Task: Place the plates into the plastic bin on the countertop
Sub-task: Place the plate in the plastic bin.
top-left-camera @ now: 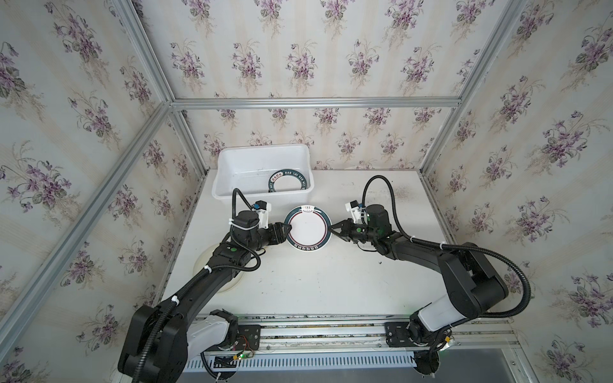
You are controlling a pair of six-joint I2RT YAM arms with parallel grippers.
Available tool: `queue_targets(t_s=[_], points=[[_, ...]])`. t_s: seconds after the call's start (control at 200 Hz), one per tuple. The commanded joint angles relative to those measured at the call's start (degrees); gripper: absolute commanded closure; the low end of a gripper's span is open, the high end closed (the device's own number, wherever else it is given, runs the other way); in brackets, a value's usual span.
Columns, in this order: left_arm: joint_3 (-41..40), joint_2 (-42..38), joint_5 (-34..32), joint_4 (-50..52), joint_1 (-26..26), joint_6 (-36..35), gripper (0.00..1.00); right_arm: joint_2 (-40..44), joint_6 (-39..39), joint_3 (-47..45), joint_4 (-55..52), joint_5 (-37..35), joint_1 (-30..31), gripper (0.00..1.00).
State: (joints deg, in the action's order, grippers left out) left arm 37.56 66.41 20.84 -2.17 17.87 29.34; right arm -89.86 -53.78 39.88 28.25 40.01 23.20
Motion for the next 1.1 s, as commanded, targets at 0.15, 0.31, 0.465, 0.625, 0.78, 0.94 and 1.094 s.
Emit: queue_targets(t_s=[0.15, 0.31, 0.465, 0.625, 0.78, 0.94, 1.094], points=[[2.11, 2.72, 3.51, -3.91, 0.76, 1.65, 0.55, -1.37, -5.87, -1.72, 14.90, 3.50, -0.79, 1.00], [3.17, 5.82, 4.55, -5.26, 1.37, 2.47, 0.67, -0.60, -4.63, -2.35, 13.77, 2.75, -0.81, 1.00], [4.50, 8.99, 6.07, -6.52, 1.81, 3.74, 0.89, 0.45, -2.64, -2.57, 10.86, 1.98, -0.81, 1.00], [5.58, 10.93, 6.70, -7.40, 2.42, 4.30, 0.97, 2.02, -0.41, -2.52, 7.61, 0.83, -0.91, 0.98], [5.96, 10.67, 6.06, -7.49, 2.77, 4.04, 1.00, 4.26, 2.82, -1.97, 2.81, -0.69, -1.20, 0.75], [7.30, 11.02, 5.78, -7.15, 2.74, 3.61, 1.00, 7.74, 6.82, -2.06, -1.91, -3.15, -1.42, 0.34], [8.79, 11.59, 5.76, -6.94, 2.79, 3.77, 1.00, 11.37, 11.00, -2.11, -7.69, -6.37, -1.66, 0.21]])
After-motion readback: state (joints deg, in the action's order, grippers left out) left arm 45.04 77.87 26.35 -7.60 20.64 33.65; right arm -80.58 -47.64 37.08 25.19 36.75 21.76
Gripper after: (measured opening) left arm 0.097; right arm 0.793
